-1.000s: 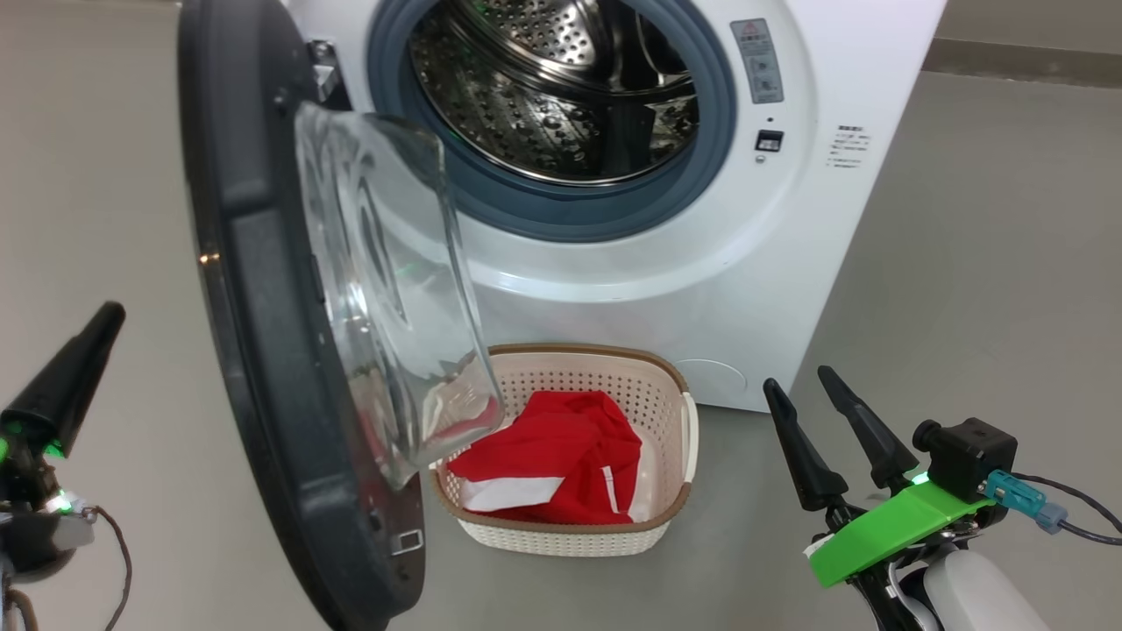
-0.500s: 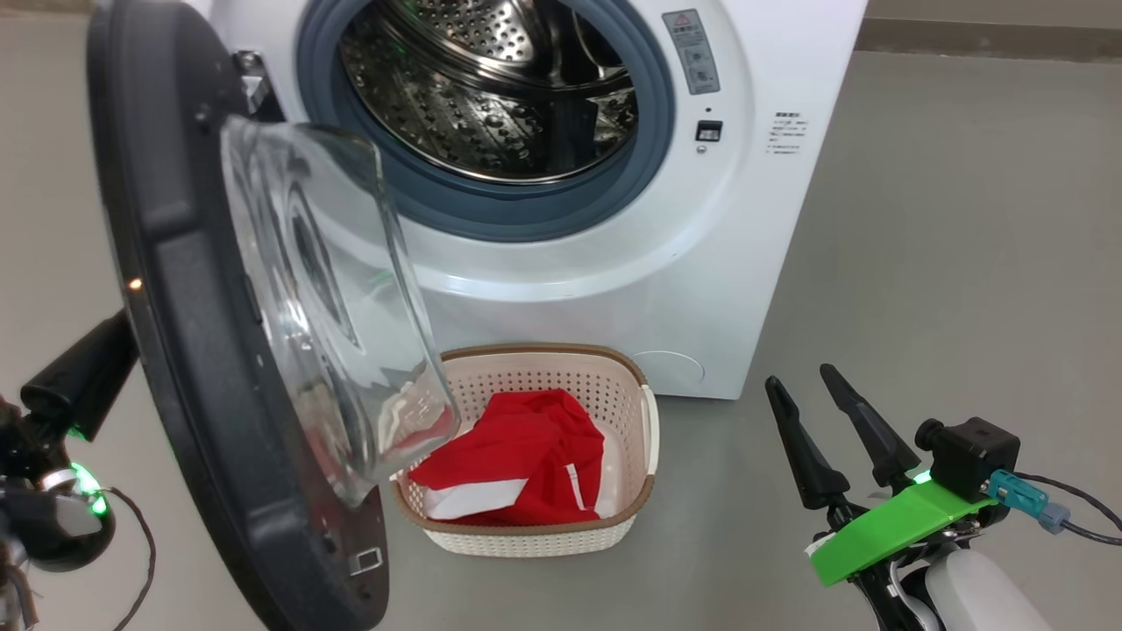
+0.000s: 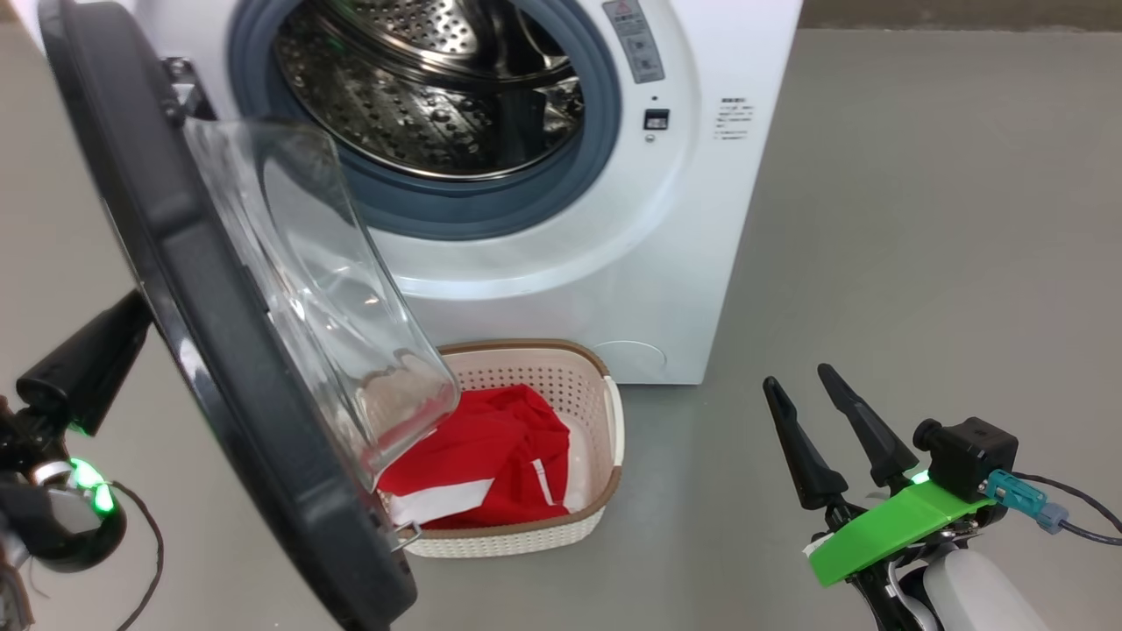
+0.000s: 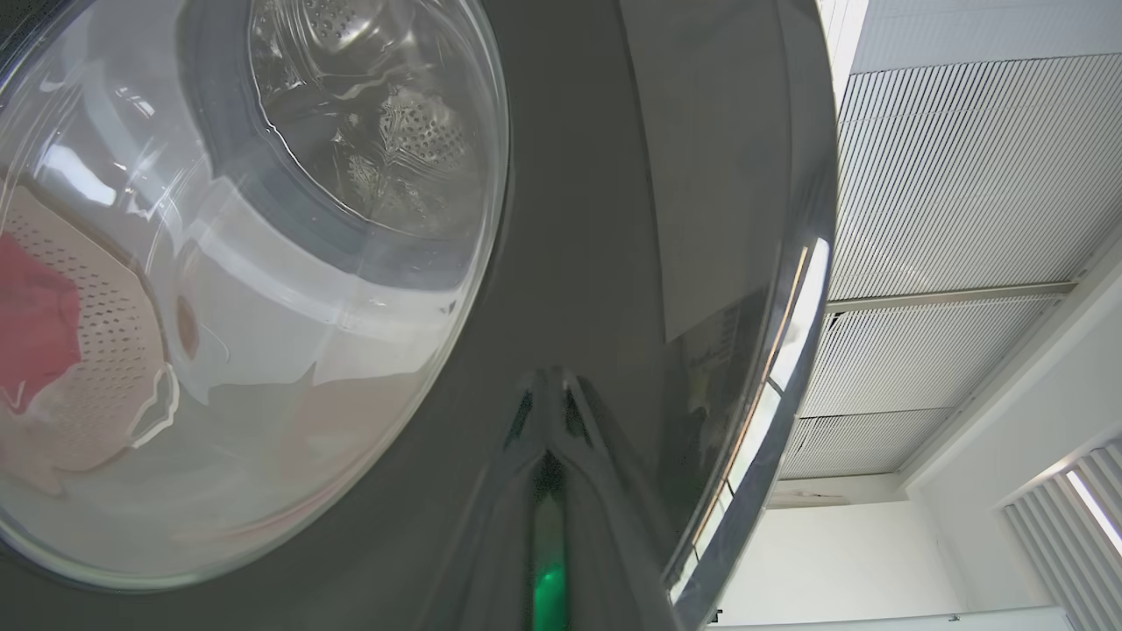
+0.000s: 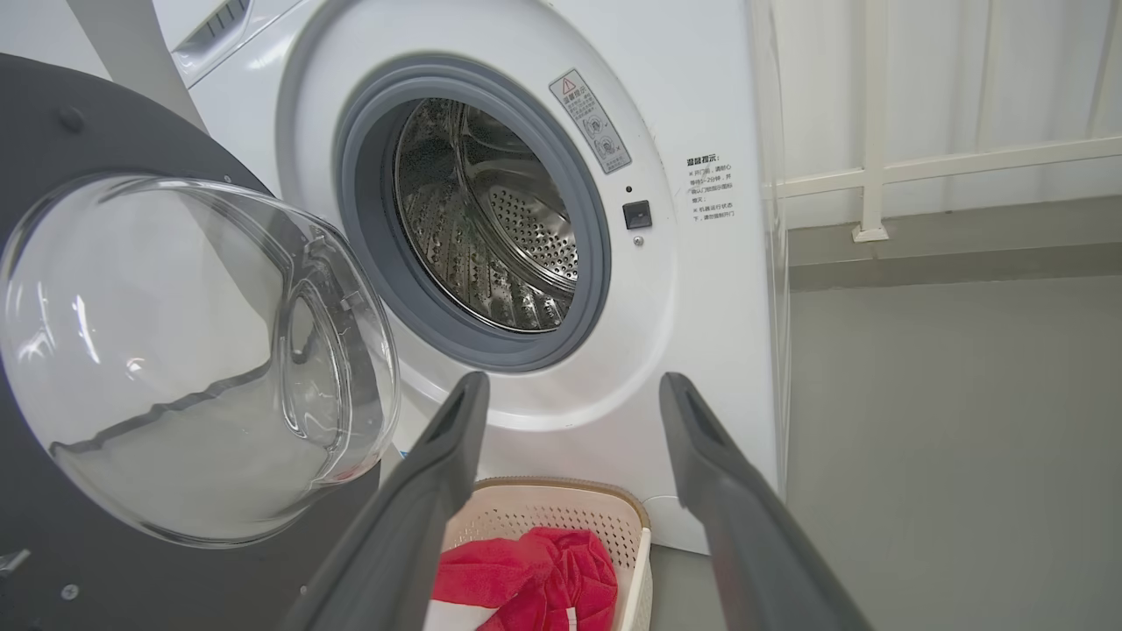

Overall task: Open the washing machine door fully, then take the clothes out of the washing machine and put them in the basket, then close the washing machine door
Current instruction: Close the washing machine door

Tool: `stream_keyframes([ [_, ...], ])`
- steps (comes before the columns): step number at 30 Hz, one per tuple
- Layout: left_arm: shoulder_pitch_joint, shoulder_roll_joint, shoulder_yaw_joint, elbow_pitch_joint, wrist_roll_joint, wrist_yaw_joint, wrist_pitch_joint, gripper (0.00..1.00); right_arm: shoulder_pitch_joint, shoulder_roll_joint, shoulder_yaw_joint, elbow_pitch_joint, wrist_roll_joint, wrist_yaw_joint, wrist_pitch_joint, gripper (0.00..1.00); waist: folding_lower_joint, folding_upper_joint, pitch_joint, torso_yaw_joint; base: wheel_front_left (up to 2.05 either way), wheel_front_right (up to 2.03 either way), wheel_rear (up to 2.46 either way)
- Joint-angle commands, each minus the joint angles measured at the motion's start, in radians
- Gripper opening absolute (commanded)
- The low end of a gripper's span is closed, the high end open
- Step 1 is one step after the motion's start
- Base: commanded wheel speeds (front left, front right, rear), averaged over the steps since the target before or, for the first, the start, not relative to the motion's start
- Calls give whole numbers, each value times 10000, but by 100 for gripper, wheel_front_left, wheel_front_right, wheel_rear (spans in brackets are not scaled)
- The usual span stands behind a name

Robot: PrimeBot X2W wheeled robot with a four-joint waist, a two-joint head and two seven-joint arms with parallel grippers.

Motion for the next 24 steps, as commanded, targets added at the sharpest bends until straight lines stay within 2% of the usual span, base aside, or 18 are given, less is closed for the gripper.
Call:
stream_keyframes([
  [1, -650, 222, 204, -374, 14, -35, 57, 0, -191, 6, 184, -262, -21, 16, -49, 100, 0, -1, 120, -273, 0, 0, 0],
  [14, -1158, 88, 70, 7, 486, -482, -394, 0, -299, 60, 138, -326, -83, 16, -49, 100, 0, -1, 389, -1492, 0, 0, 0],
  [24, -1678, 0, 367, 608, 817, -1073, -995, 0, -381, 95, 114, -388, -104, 16, -49, 100, 0, -1, 670, -2454, 0, 0, 0],
])
